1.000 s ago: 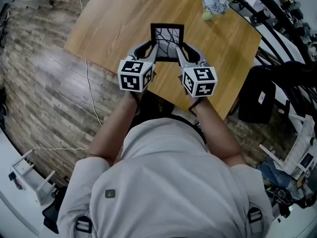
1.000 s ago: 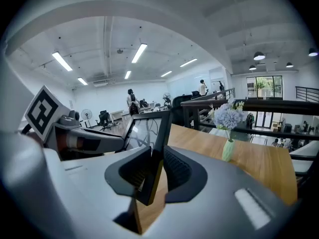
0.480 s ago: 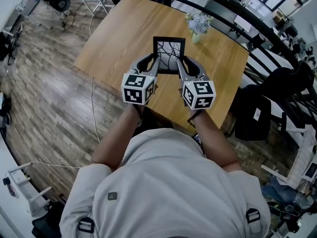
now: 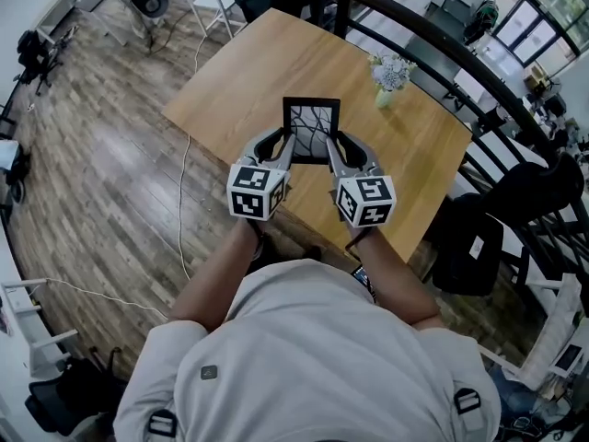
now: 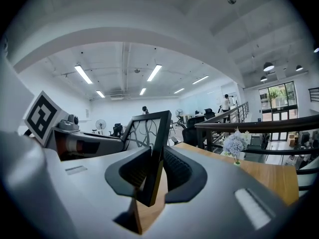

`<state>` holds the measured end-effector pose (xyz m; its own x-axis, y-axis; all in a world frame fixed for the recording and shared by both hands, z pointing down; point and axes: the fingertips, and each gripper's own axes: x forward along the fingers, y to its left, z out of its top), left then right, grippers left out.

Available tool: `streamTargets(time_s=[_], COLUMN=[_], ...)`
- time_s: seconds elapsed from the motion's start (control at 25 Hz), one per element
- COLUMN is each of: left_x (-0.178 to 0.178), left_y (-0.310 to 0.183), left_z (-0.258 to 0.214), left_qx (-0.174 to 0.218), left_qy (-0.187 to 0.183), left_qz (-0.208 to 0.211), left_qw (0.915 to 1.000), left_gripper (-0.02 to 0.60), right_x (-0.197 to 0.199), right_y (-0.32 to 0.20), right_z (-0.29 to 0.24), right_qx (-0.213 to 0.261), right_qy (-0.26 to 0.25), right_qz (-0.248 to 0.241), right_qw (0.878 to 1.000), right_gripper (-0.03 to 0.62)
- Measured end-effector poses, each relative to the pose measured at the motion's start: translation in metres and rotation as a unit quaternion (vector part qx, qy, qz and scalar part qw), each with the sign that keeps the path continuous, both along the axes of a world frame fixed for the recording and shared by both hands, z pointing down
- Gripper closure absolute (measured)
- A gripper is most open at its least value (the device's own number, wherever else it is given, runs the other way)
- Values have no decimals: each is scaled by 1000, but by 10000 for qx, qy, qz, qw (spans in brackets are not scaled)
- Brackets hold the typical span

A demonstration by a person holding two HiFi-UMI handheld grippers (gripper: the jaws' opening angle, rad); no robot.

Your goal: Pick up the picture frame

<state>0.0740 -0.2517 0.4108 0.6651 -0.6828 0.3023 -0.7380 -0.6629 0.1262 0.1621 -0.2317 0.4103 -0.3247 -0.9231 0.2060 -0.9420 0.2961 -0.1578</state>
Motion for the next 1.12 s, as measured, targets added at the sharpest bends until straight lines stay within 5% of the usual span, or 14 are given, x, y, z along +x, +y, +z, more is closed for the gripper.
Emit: streamTargets(time_s=[0.36, 0.8, 1.12], left_x=[-51, -158, -187], left_y=[22, 99, 134], left_z=[-10, -2, -19], left_qx=[81, 65, 66], left_qy=[104, 270, 278], left_qz=[26, 283, 543], left_qw=[9999, 9992, 9981], left_gripper=[500, 500, 500], right_x=[-51, -158, -189], right_y=[22, 104, 143], right_z=[-8, 0, -19], right_qx=[51, 33, 93], right_qy=[-13, -3, -50], right_qz=[-40, 100, 252], right_qw=[10000, 9999, 9996], right_gripper=[505, 502, 502])
